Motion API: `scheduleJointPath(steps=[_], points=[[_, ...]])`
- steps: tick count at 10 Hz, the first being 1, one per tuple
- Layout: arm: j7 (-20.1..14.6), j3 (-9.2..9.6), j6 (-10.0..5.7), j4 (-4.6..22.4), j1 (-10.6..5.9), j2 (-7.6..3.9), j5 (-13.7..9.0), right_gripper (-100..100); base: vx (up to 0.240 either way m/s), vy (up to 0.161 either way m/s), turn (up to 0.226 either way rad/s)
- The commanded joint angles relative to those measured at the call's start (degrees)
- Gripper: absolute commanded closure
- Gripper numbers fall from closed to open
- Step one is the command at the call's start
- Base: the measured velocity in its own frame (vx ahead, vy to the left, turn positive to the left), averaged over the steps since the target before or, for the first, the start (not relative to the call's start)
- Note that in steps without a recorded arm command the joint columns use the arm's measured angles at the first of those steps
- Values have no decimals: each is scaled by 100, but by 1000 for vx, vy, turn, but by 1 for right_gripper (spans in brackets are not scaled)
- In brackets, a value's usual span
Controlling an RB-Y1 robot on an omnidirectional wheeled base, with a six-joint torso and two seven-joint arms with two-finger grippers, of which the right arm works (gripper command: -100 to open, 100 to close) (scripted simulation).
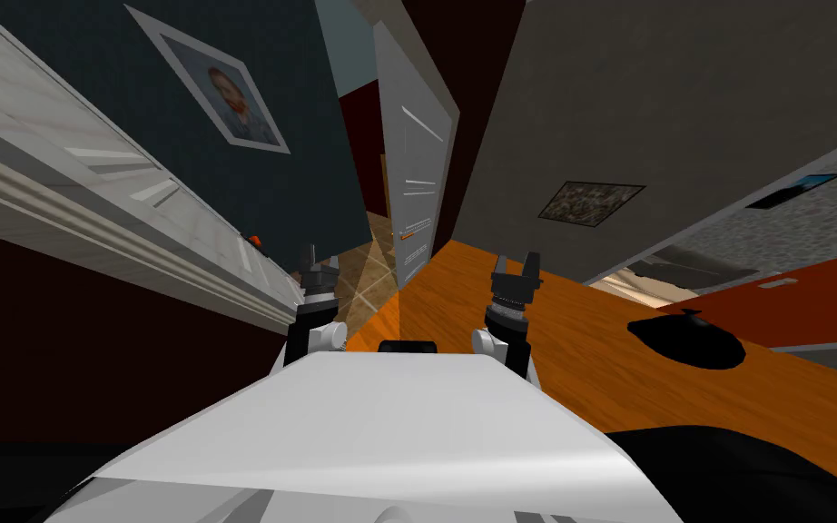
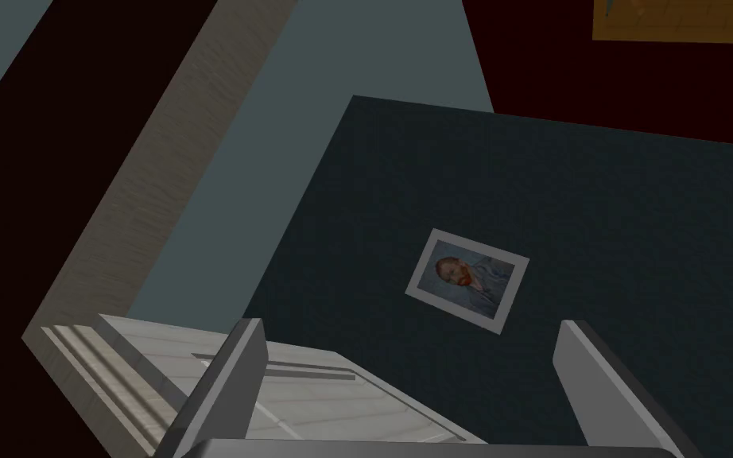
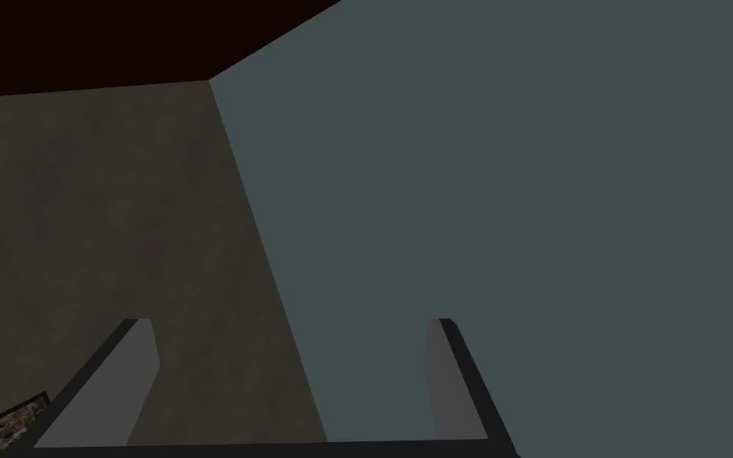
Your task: Push the door open
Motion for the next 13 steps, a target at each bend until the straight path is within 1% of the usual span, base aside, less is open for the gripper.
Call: scheduleJointPath(steps=[1, 2, 3, 7, 10, 13], points=[[-43, 4, 8, 161, -94, -46, 25, -100, 112, -75, 125], [-67, 7, 12, 252, -146, -70, 39, -100, 49, -28, 91], [-116, 11, 21, 440, -255, -118, 68, -100, 47, -31, 135], [-252, 25, 45, 955, -554, -239, 148, -100, 67, -42, 114], [-385, 38, 69, 1459, -846, -344, 226, -100, 79, -62, 125], [-536, 52, 96, 1989, -1178, -453, 315, -100, 88, -65, 179]])
